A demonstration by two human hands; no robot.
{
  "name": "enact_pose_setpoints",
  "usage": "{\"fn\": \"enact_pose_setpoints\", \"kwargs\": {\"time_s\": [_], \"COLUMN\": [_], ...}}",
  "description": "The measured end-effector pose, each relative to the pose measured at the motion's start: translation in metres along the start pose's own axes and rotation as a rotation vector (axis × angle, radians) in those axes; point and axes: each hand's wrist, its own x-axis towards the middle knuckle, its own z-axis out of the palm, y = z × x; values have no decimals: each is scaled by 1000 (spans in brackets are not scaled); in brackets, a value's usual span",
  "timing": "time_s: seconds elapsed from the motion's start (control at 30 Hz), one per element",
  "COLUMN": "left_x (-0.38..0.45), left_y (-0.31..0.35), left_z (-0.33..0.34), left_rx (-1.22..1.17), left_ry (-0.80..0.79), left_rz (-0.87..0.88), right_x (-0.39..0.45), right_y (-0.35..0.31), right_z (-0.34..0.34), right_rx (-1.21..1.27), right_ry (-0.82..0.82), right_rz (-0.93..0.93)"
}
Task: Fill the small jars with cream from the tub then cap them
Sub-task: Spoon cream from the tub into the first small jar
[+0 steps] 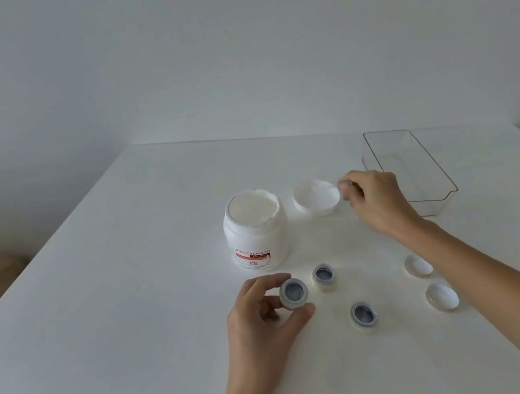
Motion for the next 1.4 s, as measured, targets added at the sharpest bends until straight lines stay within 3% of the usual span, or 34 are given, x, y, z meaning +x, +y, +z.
{"fn": "enact_pose_setpoints", "kwargs": {"time_s": [0.13,0.27,0.63,0.93,1.4], "left_x": [0,-1,-4,1,23], "left_y": [2,4,10,9,26], "left_z": [-2,-3,-10,-19,-36], "left_rx": [-78,-129,-273,-281,-291], "left_ry": [31,76,185,200,268], "left_rz": [-2,19,-21,14,49], "right_x": [6,9,22,30,39], "right_y": [-26,-65,-124,-119,-106], "right_z": [-25,-44,-9,1,-24], "right_rx": [178,367,-242,-72,275], "right_ry": [43,-21,-225,-372,-324], "right_rz": [-15,-66,-478,-200,201]}}
